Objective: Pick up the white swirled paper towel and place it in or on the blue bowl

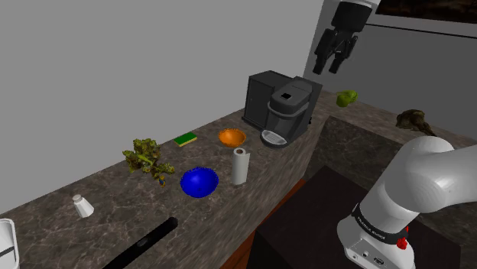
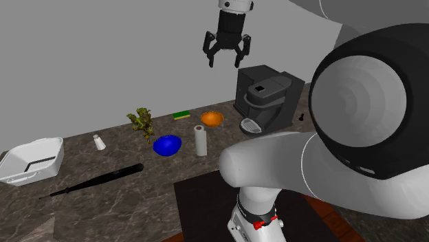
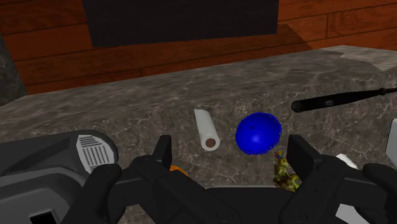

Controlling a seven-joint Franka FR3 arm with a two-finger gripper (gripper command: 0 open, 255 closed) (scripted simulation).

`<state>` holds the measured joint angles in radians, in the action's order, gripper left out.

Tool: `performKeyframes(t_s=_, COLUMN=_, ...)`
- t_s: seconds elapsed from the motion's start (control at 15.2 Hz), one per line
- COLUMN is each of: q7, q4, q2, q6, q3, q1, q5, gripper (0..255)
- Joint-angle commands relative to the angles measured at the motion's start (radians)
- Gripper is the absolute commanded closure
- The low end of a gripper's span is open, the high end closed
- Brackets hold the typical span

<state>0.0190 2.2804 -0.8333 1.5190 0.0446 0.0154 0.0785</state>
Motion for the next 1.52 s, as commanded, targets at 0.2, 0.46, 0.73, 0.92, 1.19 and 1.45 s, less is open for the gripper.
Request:
performKeyframes(t_s=0.2, q7=-0.001, q4=0.069, q2=0.036, q6=0.099, q3=-0.01, q1=-0.003, q5=0.003, gripper=0)
performKeyframes(t_s=0.46, q7=-0.002, q4=0.144, q2=0.103, q6=0.234, q3=-0.023, q1=-0.008, q5=0.007, gripper=0)
performKeyframes(t_s=0.73, q7=-0.003, q4=0.199, q2=0.194, q6=0.372, q3=-0.036, q1=-0.015, q5=0.011, gripper=0)
performKeyframes(t_s=0.92, q7=-0.004, q4=0.226, q2=0.278, q6=0.476, q3=-0.045, q1=-0.019, q5=0.015, gripper=0)
performKeyframes(t_s=1.19, q7=-0.005, q4=0.241, q2=0.407, q6=0.613, q3=-0.056, q1=-0.025, q5=0.019, gripper=0)
performKeyframes(t_s=1.45, q7=-0.005, q4=0.234, q2=0.552, q6=0.743, q3=-0.066, q1=-0.031, q5=0.021, gripper=0)
